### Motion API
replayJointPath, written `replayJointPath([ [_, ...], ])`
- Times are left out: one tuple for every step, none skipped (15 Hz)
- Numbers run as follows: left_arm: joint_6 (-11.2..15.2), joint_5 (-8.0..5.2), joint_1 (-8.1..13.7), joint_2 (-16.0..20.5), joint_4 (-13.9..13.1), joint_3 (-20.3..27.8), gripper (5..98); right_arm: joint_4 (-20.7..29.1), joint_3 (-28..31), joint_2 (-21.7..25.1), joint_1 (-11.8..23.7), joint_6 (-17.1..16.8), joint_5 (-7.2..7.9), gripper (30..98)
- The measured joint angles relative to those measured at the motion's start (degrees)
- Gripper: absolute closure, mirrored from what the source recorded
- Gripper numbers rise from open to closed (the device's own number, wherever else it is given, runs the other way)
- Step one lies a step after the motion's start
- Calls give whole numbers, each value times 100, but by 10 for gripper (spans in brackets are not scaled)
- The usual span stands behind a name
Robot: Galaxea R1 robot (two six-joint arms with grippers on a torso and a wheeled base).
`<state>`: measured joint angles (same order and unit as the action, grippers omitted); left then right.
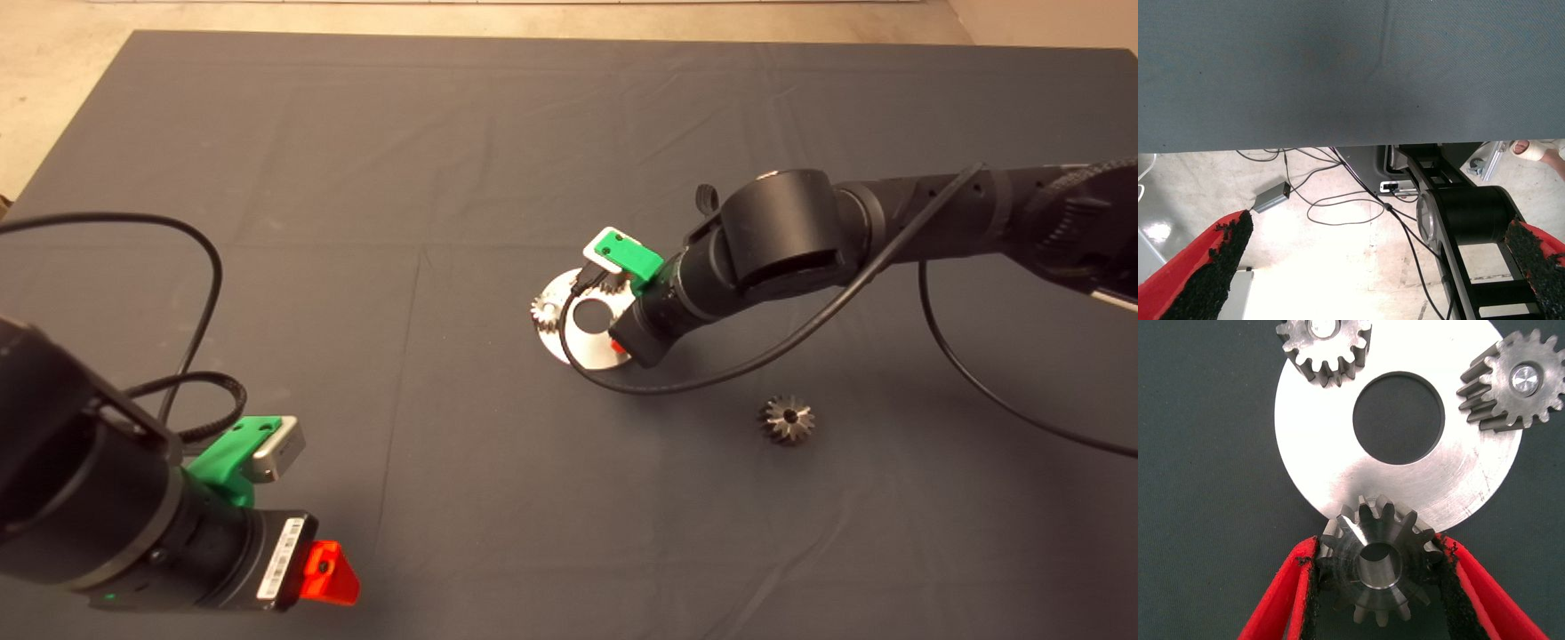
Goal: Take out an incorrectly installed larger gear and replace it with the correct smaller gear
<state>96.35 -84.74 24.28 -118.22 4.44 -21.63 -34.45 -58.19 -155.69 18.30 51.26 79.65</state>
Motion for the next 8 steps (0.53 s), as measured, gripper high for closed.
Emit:
replayJointPath([
  [0,2,0,0,0,0,54,2,-1,0,-37,0,11,881],
  [0,2,0,0,0,0,54,2,0,0,-71,0,44,881],
  [0,2,0,0,0,0,54,2,0,0,-80,0,83,881],
  [0,2,0,0,0,0,54,2,-1,0,-77,0,99,881],
  [0,2,0,0,0,0,54,2,0,0,-77,0,96,881],
  [0,-1,0,0,0,1,54,0,0,0,-80,0,96,881],
  [0,-1,0,0,0,0,54,0,-2,0,-80,0,96,881],
  [0,-1,0,0,0,0,54,0,0,0,-80,0,99,881],
])
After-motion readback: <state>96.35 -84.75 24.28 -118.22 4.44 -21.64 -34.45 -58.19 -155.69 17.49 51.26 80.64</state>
